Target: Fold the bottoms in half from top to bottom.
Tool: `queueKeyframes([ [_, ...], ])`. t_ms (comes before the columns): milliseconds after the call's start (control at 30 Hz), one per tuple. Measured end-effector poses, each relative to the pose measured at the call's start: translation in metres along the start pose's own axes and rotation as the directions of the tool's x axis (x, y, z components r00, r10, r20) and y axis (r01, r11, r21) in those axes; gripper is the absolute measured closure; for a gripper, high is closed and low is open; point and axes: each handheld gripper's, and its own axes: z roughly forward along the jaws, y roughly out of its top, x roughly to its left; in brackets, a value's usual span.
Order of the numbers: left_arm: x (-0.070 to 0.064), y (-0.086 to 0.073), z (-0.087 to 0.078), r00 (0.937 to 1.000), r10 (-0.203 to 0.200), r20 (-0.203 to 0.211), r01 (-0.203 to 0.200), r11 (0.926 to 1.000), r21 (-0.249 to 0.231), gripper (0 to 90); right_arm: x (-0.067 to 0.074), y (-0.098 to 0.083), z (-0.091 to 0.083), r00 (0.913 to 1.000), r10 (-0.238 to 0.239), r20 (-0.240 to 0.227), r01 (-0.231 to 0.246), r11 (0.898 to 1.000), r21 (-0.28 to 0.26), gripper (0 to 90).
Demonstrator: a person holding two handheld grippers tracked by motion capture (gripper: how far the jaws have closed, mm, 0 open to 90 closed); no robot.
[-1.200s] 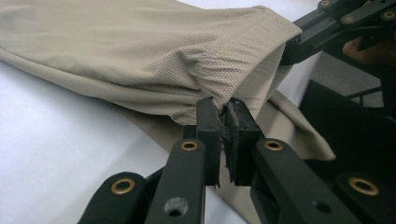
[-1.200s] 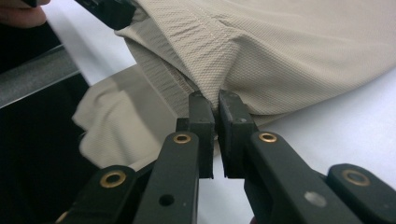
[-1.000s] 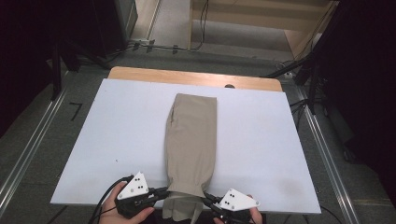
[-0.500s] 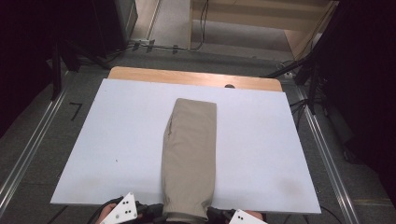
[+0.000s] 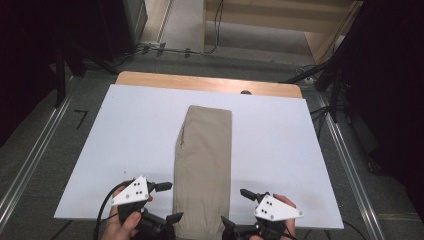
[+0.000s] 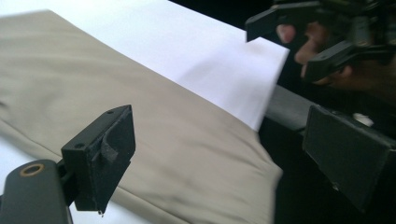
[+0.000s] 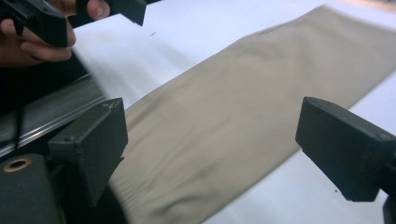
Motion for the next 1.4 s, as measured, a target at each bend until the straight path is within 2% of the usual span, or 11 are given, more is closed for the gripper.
queueKeyframes([
  [133,0.020,0.015,0.016,0.9998,0.016,0.009,-0.016,0.9999,0.004,1.0,-0.025,0.018,0.011,0.9996,0.027,-0.009,-0.027,0.999,-0.035,7.8],
  [300,0.047,0.031,0.032,0.9998,0.021,0.005,-0.021,0.9997,-0.011,0.0,-0.050,0.038,0.030,0.9998,0.018,-0.002,-0.019,0.999,-0.043,0.5],
  [467,0.081,0.044,0.042,0.9999,-0.005,-0.013,0.005,0.9998,-0.019,0.0,-0.074,0.056,0.050,0.9999,-0.011,0.007,0.011,1.000,-0.011,0.4],
  [667,0.116,0.063,0.050,0.9991,-0.016,-0.039,0.015,0.9996,-0.026,0.0,-0.113,0.072,0.070,0.9996,0.026,-0.014,-0.026,1.000,-0.003,0.0],
  [800,0.144,0.073,0.059,0.9971,-0.039,-0.065,0.037,0.9989,-0.027,0.0,-0.133,0.081,0.085,0.9996,0.025,0.011,-0.025,0.999,0.031,0.0],
  [1000,0.182,0.080,0.072,0.9909,-0.090,-0.099,0.087,0.9954,-0.041,0.0,-0.165,0.091,0.109,0.9976,0.067,0.018,-0.067,0.996,0.051,0.0],
  [1133,0.207,0.080,0.083,0.9818,-0.142,-0.126,0.139,0.9897,-0.031,0.0,-0.184,0.093,0.128,0.9954,0.084,0.047,-0.087,0.993,0.079,2.7],
  [1200,0.218,0.080,0.091,0.9752,-0.172,-0.140,0.172,0.9850,-0.008,0.0,-0.191,0.094,0.137,0.9919,0.094,0.086,-0.101,0.991,0.082,12.7],
  [1333,0.237,0.080,0.110,0.9684,-0.201,-0.147,0.212,0.9753,0.062,0.0,-0.208,0.095,0.156,0.9851,0.122,0.122,-0.137,0.982,0.127,15.9],
  [1367,0.241,0.079,0.114,0.9629,-0.208,-0.172,0.224,0.9712,0.080,0.0,-0.212,0.094,0.161,0.9823,0.130,0.135,-0.148,0.980,0.135,17.7],
  [1400,0.246,0.079,0.117,0.9606,-0.213,-0.179,0.232,0.9686,0.090,0.0,-0.216,0.094,0.165,0.9792,0.141,0.146,-0.162,0.976,0.143,19.7],
])
